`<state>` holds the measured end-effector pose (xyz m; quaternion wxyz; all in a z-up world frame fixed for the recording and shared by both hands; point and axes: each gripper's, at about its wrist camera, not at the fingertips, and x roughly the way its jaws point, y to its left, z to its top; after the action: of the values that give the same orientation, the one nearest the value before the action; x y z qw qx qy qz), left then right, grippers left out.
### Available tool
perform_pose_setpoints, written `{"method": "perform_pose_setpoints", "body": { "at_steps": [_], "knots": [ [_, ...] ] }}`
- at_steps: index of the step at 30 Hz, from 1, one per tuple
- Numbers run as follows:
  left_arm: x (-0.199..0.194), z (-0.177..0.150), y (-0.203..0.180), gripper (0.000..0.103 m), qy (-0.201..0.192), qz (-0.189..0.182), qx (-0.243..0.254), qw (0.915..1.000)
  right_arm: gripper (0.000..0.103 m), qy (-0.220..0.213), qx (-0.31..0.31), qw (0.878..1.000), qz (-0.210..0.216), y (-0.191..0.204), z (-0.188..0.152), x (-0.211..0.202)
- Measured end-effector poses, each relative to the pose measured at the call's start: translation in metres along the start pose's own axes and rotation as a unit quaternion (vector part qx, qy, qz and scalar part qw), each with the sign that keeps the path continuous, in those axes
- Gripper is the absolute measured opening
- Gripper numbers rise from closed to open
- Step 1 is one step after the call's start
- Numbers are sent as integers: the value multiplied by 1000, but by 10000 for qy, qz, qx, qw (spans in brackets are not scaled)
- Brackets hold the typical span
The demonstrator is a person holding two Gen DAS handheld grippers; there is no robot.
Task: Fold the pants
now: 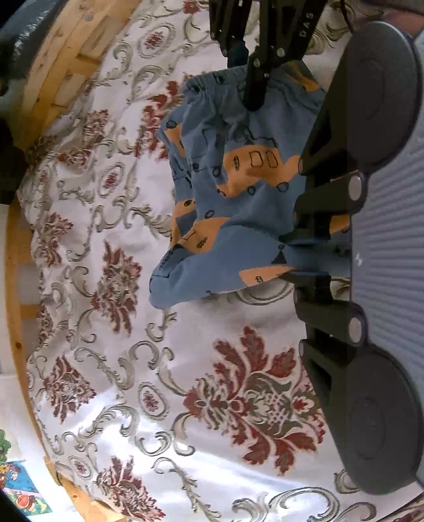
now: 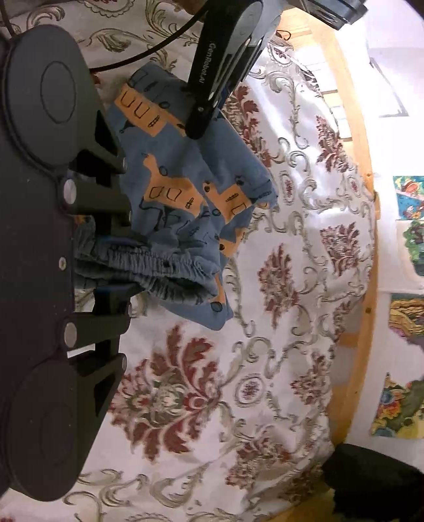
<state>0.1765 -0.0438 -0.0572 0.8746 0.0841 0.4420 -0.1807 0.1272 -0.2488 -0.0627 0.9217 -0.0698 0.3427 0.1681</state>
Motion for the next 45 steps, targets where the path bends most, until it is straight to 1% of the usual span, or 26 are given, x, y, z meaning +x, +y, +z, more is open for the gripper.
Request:
{"method": "perform_pose_setpoints", "body": {
  "at_steps": [4, 7, 9, 13, 17, 19, 21, 23, 25, 28, 33, 40, 43, 45],
  "knots": [
    [-7, 14, 3, 16, -327, 53, 22, 9994, 23, -289, 15, 9995, -81, -4, 10, -2],
    [-6, 30, 8, 16, -500, 58, 19, 9987, 23, -466, -28, 9988, -138, -10, 26, 6],
    [-1, 43, 16, 16, -568, 18, -79, 9984, 22, -563, 61, 9983, -111, -19, 39, 15],
    [21, 71, 35, 16, -473, 46, -307, 9984, 22, -705, 170, 9974, 32, -32, 62, 34],
    [39, 86, 44, 16, -416, 112, -372, 9984, 22, -679, 185, 9975, 82, -42, 78, 59],
    [48, 86, 49, 16, -392, 68, -409, 9984, 22, -595, 354, 9975, 147, -48, 78, 71],
    [62, 82, 55, 16, -303, -39, -450, 9985, 22, -463, 583, 9970, 220, -54, 72, 82],
    [79, 73, 58, 17, -124, -83, -474, 9988, 23, -286, 652, 9972, 249, -56, 63, 92],
    [87, 67, 60, 19, -146, -53, -417, 9990, 23, -181, 626, 9976, 215, -55, 55, 101],
    [87, 65, 57, 19, -240, -18, -234, 9994, 23, -173, 744, 9968, 224, -57, 54, 105],
    [88, 63, 54, 20, -285, 14, -163, 9995, 23, -141, 818, 9964, 195, -58, 53, 110],
    [88, 66, 58, 22, -265, -59, -256, 9993, 24, -141, 887, 9958, 200, -59, 53, 109],
    [87, 66, 62, 25, -251, -114, -378, 9989, 26, -153, 891, 9957, 208, -60, 52, 108],
    [86, 66, 66, 31, -258, -149, -441, 9986, 28, -183, 904, 9955, 214, -61, 52, 107]
  ]
}}
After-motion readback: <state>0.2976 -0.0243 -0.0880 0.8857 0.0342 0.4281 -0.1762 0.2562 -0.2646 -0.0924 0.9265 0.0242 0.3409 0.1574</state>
